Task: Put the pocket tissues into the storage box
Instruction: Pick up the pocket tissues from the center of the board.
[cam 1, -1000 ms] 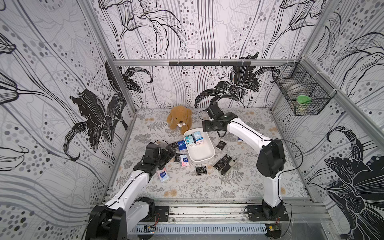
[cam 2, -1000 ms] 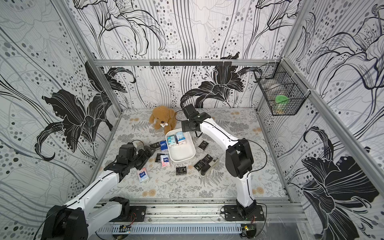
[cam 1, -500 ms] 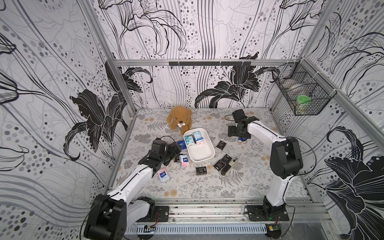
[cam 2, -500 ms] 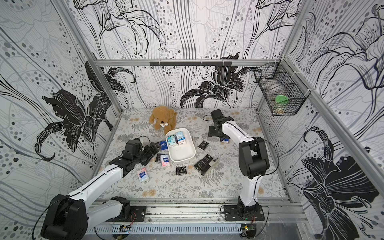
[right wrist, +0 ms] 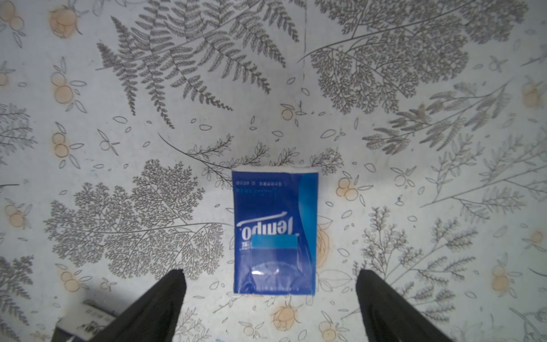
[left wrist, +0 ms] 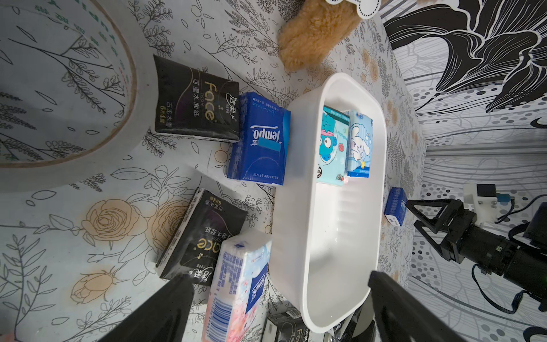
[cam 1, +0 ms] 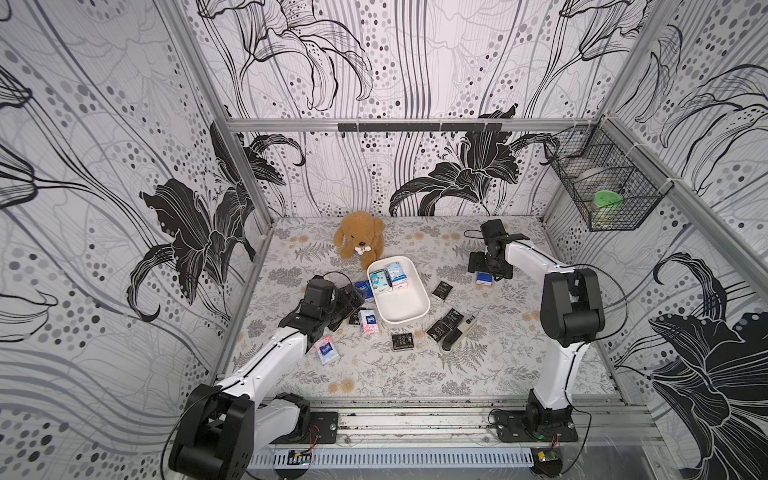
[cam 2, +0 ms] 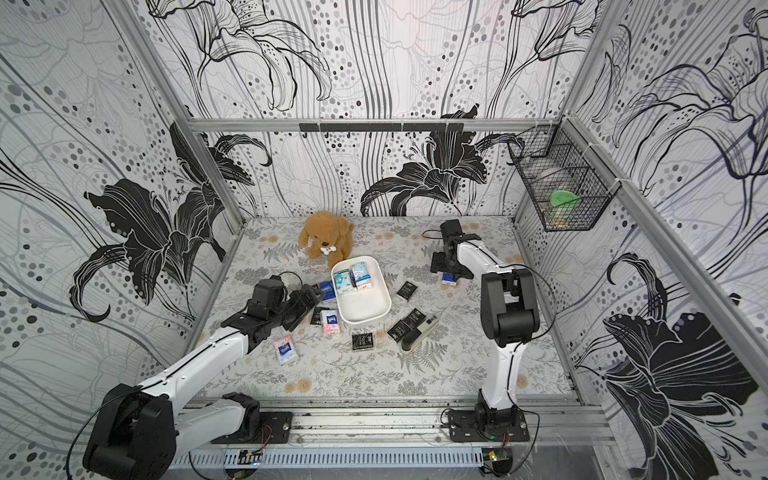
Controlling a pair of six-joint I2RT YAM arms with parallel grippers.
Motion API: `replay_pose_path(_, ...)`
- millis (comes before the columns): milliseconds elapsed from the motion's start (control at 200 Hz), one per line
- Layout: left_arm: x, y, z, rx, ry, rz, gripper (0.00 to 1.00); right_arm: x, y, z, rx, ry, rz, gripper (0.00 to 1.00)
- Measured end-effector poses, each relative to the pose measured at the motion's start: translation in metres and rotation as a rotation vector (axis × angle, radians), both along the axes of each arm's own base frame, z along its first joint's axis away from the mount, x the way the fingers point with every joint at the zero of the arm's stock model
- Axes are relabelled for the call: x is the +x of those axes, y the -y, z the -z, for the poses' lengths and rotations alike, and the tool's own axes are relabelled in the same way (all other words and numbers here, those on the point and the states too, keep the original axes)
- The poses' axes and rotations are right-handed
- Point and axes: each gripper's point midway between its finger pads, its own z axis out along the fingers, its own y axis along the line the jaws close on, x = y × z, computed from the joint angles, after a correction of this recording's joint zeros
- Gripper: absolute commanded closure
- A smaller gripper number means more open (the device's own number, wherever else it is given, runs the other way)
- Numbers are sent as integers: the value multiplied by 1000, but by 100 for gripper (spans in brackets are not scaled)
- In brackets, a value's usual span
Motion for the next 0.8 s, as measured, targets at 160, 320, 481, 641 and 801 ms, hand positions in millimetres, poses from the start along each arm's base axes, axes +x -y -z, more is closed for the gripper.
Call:
replay_pose_path(160, 2, 0, -3, 0, 7, -3, 3, 3, -1, 8, -11, -14, -24, 10)
replay_pose_path(320, 3, 0, -4, -2, 10, -6, 3, 3, -1, 16, -18, -32, -42, 19)
replay_pose_path(481, 3, -1, -4, -1, 9, -10, 3, 4, -3, 19, -7, -31, -46, 29)
replay_pose_path(641, 3, -1, -5, 0, 13, -14, 3, 7, -5, 18, 2, -19, -47, 35)
replay_pose_path(801, 3, -2, -10, 0, 27, -19, 3, 9, -5, 18, 3, -14, -48, 29)
